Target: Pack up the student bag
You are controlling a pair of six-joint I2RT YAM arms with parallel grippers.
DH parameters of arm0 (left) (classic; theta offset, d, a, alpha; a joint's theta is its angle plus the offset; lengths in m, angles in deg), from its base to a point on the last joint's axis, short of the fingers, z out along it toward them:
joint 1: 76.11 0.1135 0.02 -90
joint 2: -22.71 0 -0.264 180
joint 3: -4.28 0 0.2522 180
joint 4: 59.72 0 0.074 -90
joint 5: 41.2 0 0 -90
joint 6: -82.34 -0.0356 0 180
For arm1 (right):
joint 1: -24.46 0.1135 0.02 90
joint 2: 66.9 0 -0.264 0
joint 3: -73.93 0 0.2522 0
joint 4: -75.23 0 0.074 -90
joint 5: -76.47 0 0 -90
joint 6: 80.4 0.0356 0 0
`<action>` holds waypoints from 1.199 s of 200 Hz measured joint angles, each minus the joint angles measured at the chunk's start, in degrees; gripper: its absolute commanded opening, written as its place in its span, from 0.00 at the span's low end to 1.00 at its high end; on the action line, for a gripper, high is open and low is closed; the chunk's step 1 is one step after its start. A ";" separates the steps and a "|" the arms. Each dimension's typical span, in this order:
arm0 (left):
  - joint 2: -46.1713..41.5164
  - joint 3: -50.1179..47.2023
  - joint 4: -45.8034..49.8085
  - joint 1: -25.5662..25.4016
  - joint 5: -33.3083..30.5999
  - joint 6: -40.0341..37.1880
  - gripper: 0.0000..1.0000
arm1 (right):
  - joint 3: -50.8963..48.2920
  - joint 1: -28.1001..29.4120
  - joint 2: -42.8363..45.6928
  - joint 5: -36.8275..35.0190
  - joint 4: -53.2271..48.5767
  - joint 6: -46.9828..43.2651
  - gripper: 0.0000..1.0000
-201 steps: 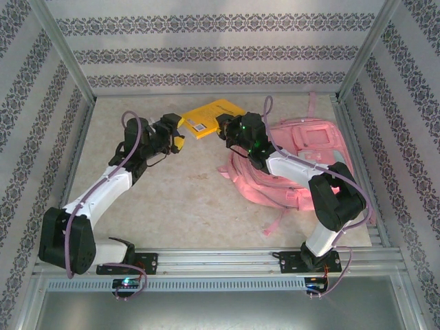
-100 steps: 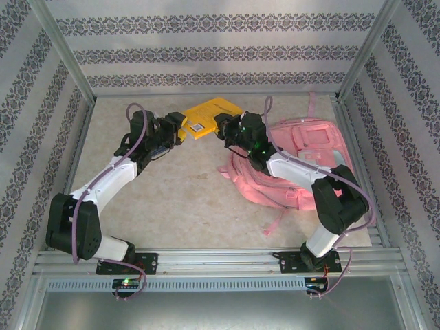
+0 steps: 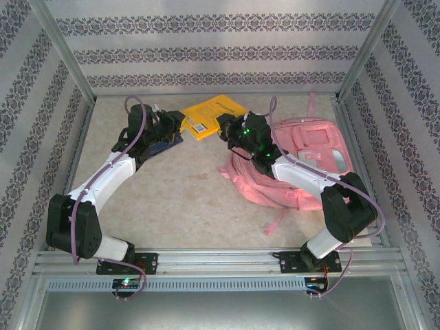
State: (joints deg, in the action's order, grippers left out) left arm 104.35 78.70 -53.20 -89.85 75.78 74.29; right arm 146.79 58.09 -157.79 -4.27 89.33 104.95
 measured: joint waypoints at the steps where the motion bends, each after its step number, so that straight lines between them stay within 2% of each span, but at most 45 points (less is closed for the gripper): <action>1: 0.00 0.00 0.00 0.00 0.00 -0.04 0.00 | 0.00 0.00 0.02 0.00 -0.02 -0.04 0.15; 19: -0.15 -0.04 0.02 -0.02 0.11 -1.20 0.00 | 0.02 -0.11 0.46 0.39 -1.55 -2.23 0.34; 41: -1.38 -0.13 0.63 0.26 0.52 -4.13 0.00 | 0.00 -0.63 2.29 3.98 -7.61 -8.39 0.48; 65: -4.92 -1.03 2.45 1.25 1.33 -8.61 0.00 | -0.02 -3.21 5.97 7.82 -14.88 -17.57 0.59; 88: -8.39 -1.79 4.04 2.78 2.78 -12.83 0.00 | 0.90 -6.58 9.81 9.57 -24.35 -28.72 0.60; 120: -10.29 -1.84 6.47 3.69 5.68 -19.65 0.00 | 0.94 -12.09 12.37 16.11 -29.46 -41.88 0.59; 144: -11.04 -3.08 5.95 3.69 9.07 -21.79 0.00 | 0.98 -16.22 12.15 23.23 -30.34 -48.28 0.71; 186: -11.98 -9.90 -3.08 3.69 15.17 -17.88 0.00 | 2.05 -20.79 6.84 36.92 -29.55 -49.86 0.77; 240: -13.22 -11.96 -8.72 3.67 18.05 -14.10 0.00 | 0.50 -19.93 4.50 47.41 -21.81 -43.95 0.78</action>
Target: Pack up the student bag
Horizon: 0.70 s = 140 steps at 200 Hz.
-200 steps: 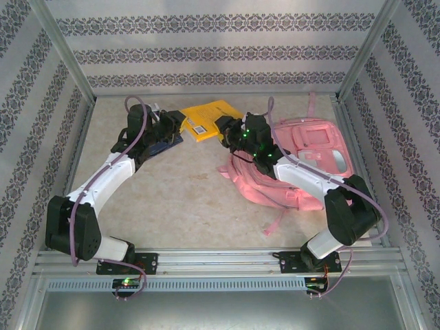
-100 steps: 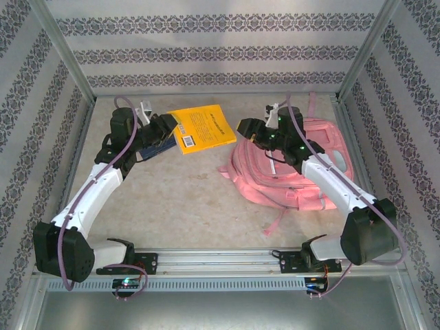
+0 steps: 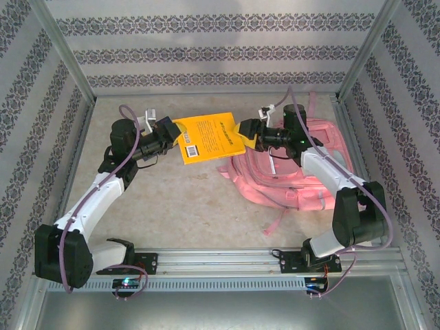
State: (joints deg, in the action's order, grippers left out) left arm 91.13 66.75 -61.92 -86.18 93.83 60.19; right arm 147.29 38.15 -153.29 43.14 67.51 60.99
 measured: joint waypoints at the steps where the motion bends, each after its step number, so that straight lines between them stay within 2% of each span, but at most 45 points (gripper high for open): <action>1: -0.02 0.00 -0.02 0.00 0.02 0.02 0.00 | 0.00 0.04 -0.07 0.13 0.17 0.13 0.78; 30: -0.42 -0.42 -2.10 0.00 0.52 1.29 0.00 | 0.00 1.16 -1.20 2.16 2.73 2.69 0.74; 43: -0.44 -0.59 -2.82 0.00 0.83 1.66 0.00 | 0.00 1.36 -1.97 2.91 4.22 4.26 0.65; 55: -0.57 -0.90 -3.17 0.00 1.07 1.84 0.00 | 0.00 1.51 -2.78 3.37 5.99 6.03 0.50; 78: -0.76 -1.29 -3.08 0.07 1.25 1.90 0.00 | -0.22 1.68 -3.80 3.87 9.64 10.40 0.11; 87: -0.92 -1.38 -2.80 0.42 1.16 2.01 0.00 | -0.42 1.53 -3.82 4.24 11.58 12.04 0.00; 102: -1.09 -1.60 -2.60 0.72 1.01 2.21 0.19 | -1.31 1.42 -3.28 4.31 14.93 14.10 0.00; 115: -1.20 -1.62 -2.56 0.70 0.98 2.51 0.31 | -2.64 1.42 -2.69 4.11 17.20 15.76 0.00; 140: -1.20 -1.66 -2.60 0.70 1.03 3.21 0.39 | -4.81 1.46 -1.84 2.69 19.69 18.62 0.00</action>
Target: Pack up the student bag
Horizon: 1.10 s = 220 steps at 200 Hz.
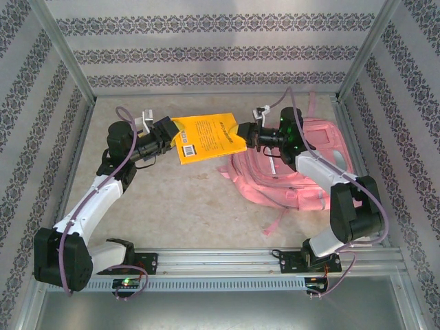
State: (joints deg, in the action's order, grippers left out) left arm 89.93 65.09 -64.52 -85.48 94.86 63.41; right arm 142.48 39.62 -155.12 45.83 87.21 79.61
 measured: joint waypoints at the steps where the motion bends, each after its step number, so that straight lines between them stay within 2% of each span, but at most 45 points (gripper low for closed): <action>1: 0.00 0.00 0.00 0.00 0.02 -0.02 0.39 | -0.09 0.00 0.02 -0.07 0.09 0.15 0.00; 94: 0.61 -1.31 -1.01 -1.07 0.42 1.20 0.38 | -1.36 0.00 0.35 -3.28 3.98 4.92 0.00; 109: 1.11 -1.38 -1.18 -1.40 0.52 1.42 0.31 | -1.36 0.13 0.35 -3.85 4.15 5.09 0.00; 138: 1.70 -1.40 -1.07 -1.42 0.52 1.60 0.02 | -1.36 0.61 0.33 -4.92 4.31 4.85 0.00; 154: 1.70 -1.40 -0.79 -1.44 0.57 0.76 0.00 | -1.36 0.44 0.46 -5.18 3.26 3.80 0.00; 156: 1.70 -1.40 -0.70 -1.44 0.50 0.92 0.00 | -1.36 0.44 0.55 -5.25 2.99 3.50 0.01; 165: 1.68 -1.40 0.04 -1.46 0.44 0.48 0.00 | -1.38 0.44 1.25 -5.92 1.09 2.34 0.24; 181: 1.18 -1.38 2.45 -1.55 0.17 -0.70 0.00 | -1.38 0.66 4.20 -9.25 -5.40 -2.08 0.38; 190: 0.11 -1.38 4.90 -1.60 -0.37 -2.05 0.00 | -1.38 0.52 6.49 -12.33 -10.14 -5.31 0.43; 220: -4.94 0.55 17.77 -1.38 -6.49 -8.17 0.00 | 2.45 0.11 12.17 -25.35 -28.65 -17.70 0.47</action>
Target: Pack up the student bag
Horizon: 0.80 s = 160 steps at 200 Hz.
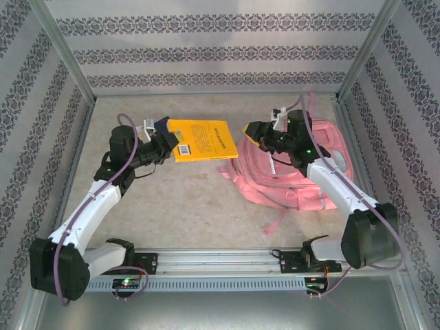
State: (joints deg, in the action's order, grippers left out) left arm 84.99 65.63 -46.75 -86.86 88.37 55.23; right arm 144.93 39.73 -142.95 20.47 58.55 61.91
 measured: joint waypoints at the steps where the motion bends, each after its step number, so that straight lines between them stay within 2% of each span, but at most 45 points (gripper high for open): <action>1: -0.15 0.17 0.59 0.02 -0.31 -0.22 0.00 | 0.17 0.02 0.02 -0.33 -0.39 -0.26 0.47; 24: -2.89 3.34 10.25 0.26 -5.49 -4.59 0.00 | 6.51 2.91 -0.59 -10.64 -13.53 -9.35 0.47; 51: -5.11 6.95 20.20 0.35 -12.09 -8.85 0.00 | 13.55 10.47 -4.52 -22.91 -26.01 -17.73 0.45; 77: -6.62 8.11 27.67 0.35 -17.14 -11.76 0.00 | 19.34 16.63 -11.23 -31.26 -34.71 -22.82 0.44; 109: -7.50 8.02 33.73 0.35 -20.04 -13.31 0.00 | 23.04 20.48 -19.08 -36.81 -40.87 -24.74 0.43; 160: -8.81 7.39 35.41 0.35 -20.41 -13.46 0.00 | 27.63 20.59 -27.19 -41.29 -45.38 -25.33 0.42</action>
State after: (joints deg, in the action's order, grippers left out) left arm 76.18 73.02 -11.35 -86.51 67.96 41.77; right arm 172.55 60.32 -170.14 -20.81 13.18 36.58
